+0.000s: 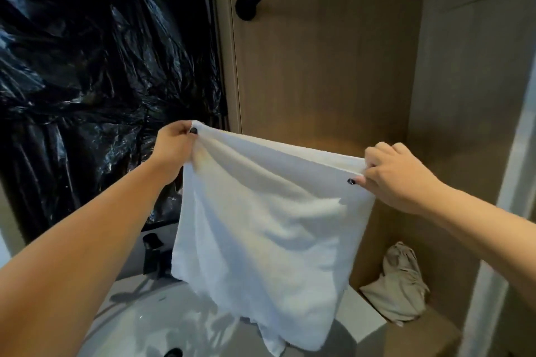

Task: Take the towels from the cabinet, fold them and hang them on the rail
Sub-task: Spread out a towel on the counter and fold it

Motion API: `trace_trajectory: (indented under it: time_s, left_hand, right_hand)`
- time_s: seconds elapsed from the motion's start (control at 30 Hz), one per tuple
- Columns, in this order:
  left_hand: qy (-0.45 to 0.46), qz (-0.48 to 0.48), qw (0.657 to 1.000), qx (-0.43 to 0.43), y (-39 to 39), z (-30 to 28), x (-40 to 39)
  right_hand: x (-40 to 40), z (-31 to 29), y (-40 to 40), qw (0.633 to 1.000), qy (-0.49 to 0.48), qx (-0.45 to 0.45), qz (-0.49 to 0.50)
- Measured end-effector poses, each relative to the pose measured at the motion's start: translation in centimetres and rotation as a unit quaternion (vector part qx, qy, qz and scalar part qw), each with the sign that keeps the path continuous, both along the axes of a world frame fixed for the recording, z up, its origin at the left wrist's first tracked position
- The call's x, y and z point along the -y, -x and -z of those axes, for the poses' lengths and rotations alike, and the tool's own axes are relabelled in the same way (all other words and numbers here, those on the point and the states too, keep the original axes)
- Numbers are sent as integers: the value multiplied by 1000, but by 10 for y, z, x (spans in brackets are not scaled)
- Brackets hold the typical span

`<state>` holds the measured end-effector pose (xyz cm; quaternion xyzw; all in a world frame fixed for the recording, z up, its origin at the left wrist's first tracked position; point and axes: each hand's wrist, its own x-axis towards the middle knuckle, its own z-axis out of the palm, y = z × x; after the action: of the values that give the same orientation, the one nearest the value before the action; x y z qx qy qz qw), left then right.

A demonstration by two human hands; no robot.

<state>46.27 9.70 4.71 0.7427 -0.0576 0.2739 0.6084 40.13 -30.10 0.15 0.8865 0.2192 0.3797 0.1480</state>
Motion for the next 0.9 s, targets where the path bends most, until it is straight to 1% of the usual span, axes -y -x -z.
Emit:
trace_trajectory:
  time_s: [0.07,0.1,0.17,0.27,0.37,0.43,0.57,0.67,0.73,0.8,0.9]
  left_hand:
    - [-7,28,1000,8,8,8,0]
    - [-7,40,999,13,10,12,0]
    - [-7,47,999,13,15,18,1]
    - [-25,20,999,-6,21,25,14]
    - [-49,-17,998,-35,26,33,32]
    - [-51,-28,998,-39,29,38,43]
    - [-30,-44,998,-39,42,50,56]
    - [-42,-46,996,-67,52,60,55]
    - [-37,-64,994,-85,58,65,56]
    - [-23,-82,993,-84,67,69,59]
    - [-12,-101,992,-69,81,76,64]
  right_hand:
    - [18,-16,1,998,-38,40,-5]
    - [26,-22,1,998,-61,33,-2]
    - [37,-28,1,990,-137,-34,10]
    - [48,-24,0,960,-251,-126,1]
    - [57,-20,4,921,-350,-169,-33]
    - [64,-15,7,912,-365,-182,-50]
    - [79,-11,10,911,-366,-176,-70]
    - [89,-11,14,914,-357,-172,-83]
    - [92,-9,16,918,-353,-160,-86]
    - [91,-6,17,912,-376,-137,-88]
    - [86,0,18,888,-439,-99,-95]
